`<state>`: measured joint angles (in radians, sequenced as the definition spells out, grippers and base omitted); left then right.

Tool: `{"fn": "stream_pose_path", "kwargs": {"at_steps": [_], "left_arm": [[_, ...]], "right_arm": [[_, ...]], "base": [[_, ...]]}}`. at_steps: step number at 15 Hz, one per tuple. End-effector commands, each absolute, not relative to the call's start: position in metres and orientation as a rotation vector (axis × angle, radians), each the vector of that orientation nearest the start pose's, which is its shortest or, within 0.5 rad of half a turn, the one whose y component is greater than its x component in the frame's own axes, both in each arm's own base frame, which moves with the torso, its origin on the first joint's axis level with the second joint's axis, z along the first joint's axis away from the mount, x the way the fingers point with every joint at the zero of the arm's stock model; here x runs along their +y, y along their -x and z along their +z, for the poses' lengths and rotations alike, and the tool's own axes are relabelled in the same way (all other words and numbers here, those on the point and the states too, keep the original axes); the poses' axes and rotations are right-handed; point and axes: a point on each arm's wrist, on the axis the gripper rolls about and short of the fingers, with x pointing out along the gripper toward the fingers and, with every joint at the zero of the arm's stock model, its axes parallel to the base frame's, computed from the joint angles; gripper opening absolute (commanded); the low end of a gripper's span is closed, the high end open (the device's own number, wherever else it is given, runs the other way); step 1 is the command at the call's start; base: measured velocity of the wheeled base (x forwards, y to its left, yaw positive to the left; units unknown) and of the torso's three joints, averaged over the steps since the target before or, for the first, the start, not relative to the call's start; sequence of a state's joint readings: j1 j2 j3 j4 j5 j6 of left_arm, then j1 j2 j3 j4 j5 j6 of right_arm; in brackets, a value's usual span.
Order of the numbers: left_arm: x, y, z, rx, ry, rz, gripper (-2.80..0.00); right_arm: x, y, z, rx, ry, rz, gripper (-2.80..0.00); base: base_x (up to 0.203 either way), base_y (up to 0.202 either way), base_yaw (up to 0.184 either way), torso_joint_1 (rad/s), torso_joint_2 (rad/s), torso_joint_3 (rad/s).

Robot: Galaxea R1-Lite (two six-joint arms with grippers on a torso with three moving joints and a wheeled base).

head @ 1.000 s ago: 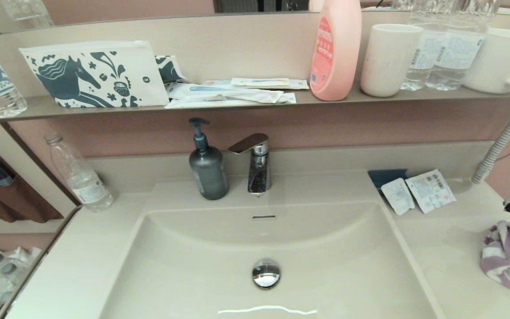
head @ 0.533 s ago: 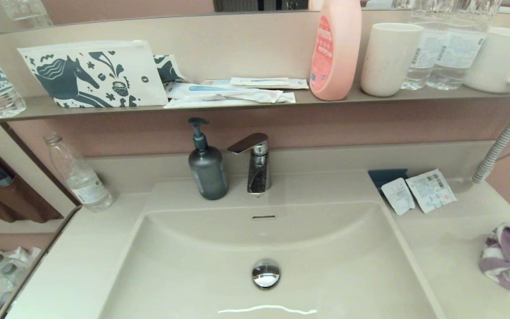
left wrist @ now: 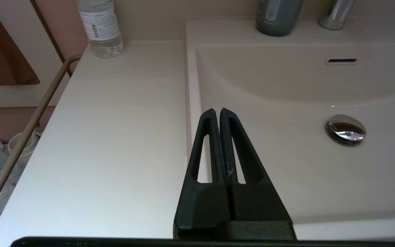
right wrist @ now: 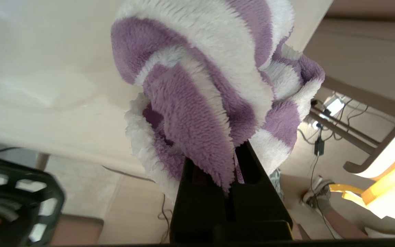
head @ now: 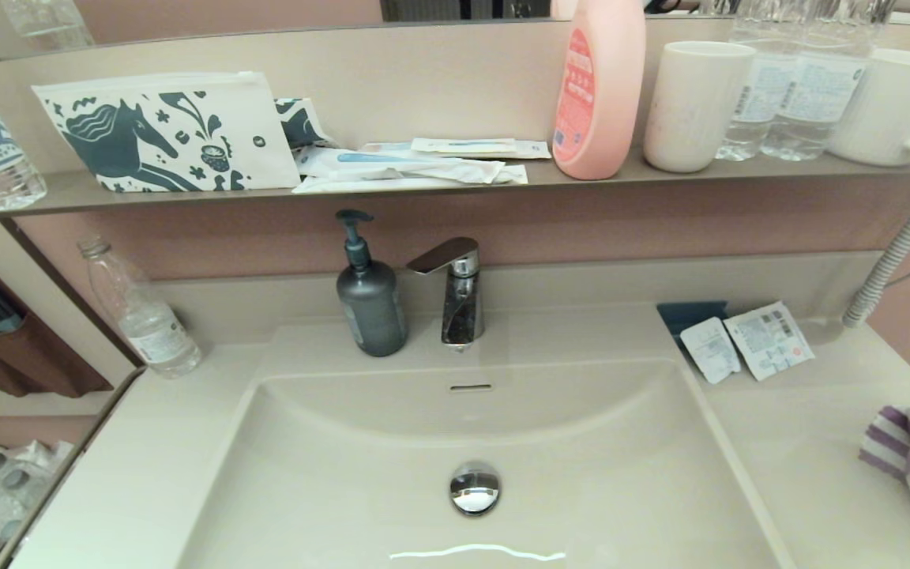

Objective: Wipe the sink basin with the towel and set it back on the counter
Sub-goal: Pick up the cloth, then wipe the sink

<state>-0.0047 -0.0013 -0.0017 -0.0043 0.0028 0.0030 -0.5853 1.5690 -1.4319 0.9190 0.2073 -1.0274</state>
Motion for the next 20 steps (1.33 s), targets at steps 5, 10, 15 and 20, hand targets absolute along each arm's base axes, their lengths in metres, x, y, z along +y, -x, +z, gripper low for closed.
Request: {"fn": "stream_pose_path", "kwargs": {"at_steps": [5, 10, 15, 20], "left_arm": [[0.000, 0.023, 0.076, -0.006, -0.003, -0.002, -2.80], [0.000, 0.023, 0.076, -0.006, -0.003, -0.002, -2.80], [0.000, 0.023, 0.076, -0.006, -0.003, -0.002, -2.80], [0.000, 0.023, 0.076, -0.006, -0.003, -0.002, -2.80]], "right_arm": [[-0.075, -0.149, 0.330, 0.807, 0.527, 0.257, -2.80], [-0.021, -0.141, 0.358, 0.653, 0.398, 0.401, -2.80], [0.027, -0.121, 0.403, 0.476, 0.160, 0.551, -2.80], [0.063, -0.127, 0.397, 0.621, -0.129, 0.627, -2.80]], "base": [[0.000, 0.000, 0.000, 0.000, 0.00, 0.000], [0.000, 0.000, 0.000, 0.000, 0.00, 0.000], [0.000, 0.000, 0.000, 0.000, 0.00, 0.000], [0.000, 0.000, 0.000, 0.000, 0.00, 0.000]]}}
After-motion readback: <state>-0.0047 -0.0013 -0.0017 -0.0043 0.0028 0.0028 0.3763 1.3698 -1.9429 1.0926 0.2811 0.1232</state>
